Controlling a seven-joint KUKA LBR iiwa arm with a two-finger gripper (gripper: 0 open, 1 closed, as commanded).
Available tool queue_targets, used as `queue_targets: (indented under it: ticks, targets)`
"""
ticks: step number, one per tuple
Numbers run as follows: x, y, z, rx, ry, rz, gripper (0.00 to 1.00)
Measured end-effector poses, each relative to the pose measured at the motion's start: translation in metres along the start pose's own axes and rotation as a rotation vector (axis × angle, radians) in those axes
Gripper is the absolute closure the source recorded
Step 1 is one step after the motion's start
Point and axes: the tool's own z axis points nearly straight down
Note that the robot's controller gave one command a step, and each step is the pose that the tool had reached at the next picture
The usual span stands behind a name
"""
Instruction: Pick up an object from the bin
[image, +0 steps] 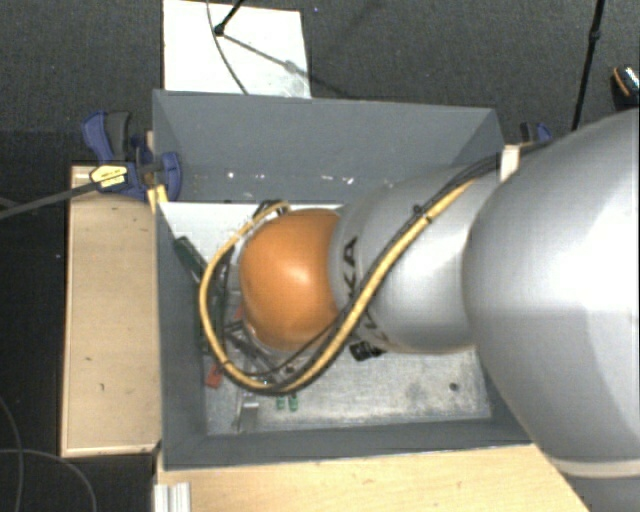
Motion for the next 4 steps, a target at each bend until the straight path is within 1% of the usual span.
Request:
queue_targets:
  ticks: [1, 2, 3, 4]
  targets:
    - [-0.069, -0.133, -0.007, 0.003, -0.012, -0.526, 0.00]
    - [-0.092, -0.252, -0.070, 0.007, -0.013, -0.718, 0.00]
    - [-0.091, -0.247, -0.068, 0.000, -0.008, -0.719, 1.00]
    - [-0.067, -0.145, -0.061, -0.003, -0.008, -0.580, 1.00]
